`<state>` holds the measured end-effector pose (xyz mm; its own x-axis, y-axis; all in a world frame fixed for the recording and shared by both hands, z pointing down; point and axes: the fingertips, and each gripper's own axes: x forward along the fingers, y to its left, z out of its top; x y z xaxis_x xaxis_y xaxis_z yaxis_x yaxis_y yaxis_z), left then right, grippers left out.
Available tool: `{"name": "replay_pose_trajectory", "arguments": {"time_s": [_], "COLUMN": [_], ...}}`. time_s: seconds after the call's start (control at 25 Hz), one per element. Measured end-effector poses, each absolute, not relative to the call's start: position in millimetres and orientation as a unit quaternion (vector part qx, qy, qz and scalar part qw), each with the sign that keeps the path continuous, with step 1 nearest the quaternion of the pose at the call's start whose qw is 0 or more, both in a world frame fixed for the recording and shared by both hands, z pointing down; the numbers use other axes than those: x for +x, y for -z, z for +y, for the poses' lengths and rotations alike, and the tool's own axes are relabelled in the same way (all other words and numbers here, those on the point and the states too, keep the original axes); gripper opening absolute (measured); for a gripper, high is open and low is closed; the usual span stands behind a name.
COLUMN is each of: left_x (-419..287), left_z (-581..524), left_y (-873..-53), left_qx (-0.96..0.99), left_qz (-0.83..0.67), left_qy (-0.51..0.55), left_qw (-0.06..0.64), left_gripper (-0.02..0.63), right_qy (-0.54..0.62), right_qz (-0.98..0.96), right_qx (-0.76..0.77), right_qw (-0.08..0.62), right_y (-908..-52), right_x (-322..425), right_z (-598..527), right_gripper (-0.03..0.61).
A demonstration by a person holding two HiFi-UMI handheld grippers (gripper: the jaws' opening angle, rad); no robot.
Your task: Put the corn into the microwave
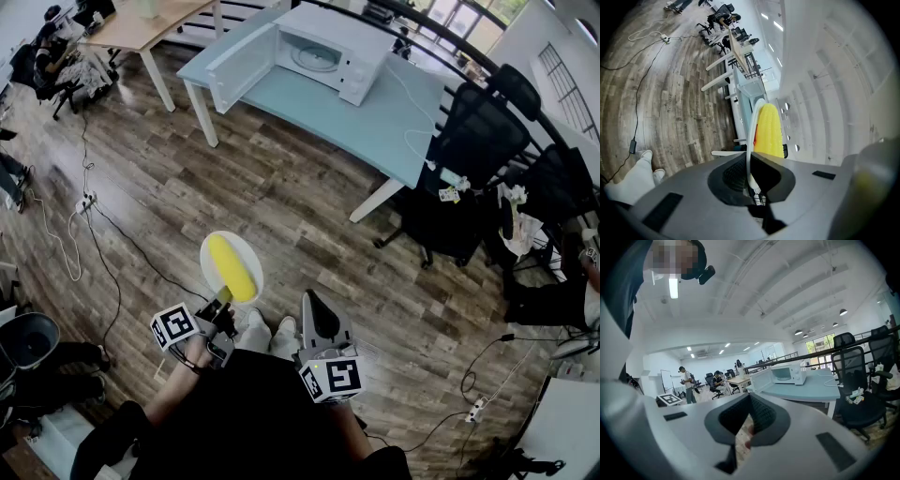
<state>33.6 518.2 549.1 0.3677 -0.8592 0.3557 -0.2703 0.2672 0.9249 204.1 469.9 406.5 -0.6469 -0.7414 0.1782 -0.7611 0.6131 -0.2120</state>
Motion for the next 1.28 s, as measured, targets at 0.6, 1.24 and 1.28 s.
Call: {"name": "replay_pose_trajectory", "arguments": {"time_s": [0.6, 1.24, 1.28], "left_x": [7, -43, -44], "left_z": [521, 521, 520], "left_y": [-555, -548, -548], "left_qx": [0.555, 0.58, 0.581], "left_qz": [-0.502, -0.495, -0.495], "left_qy": [0.24, 0.234, 0.233], "left_qw": [0.619, 0.603, 0.603], "left_gripper": [0.014, 0.014, 0.014], "right_qy": [-0.149, -0.156, -0.158], "right_qz": [-0.897, -0.897, -0.896], "right_qx": [0.416, 0.413, 0.415], "right_qw": [0.034, 0.019, 0.017], "right_y": [-415, -423, -423], "right_x": [171, 109, 109], "right_z": [476, 491, 489], "right_gripper": [0.008, 0.009, 0.009]}}
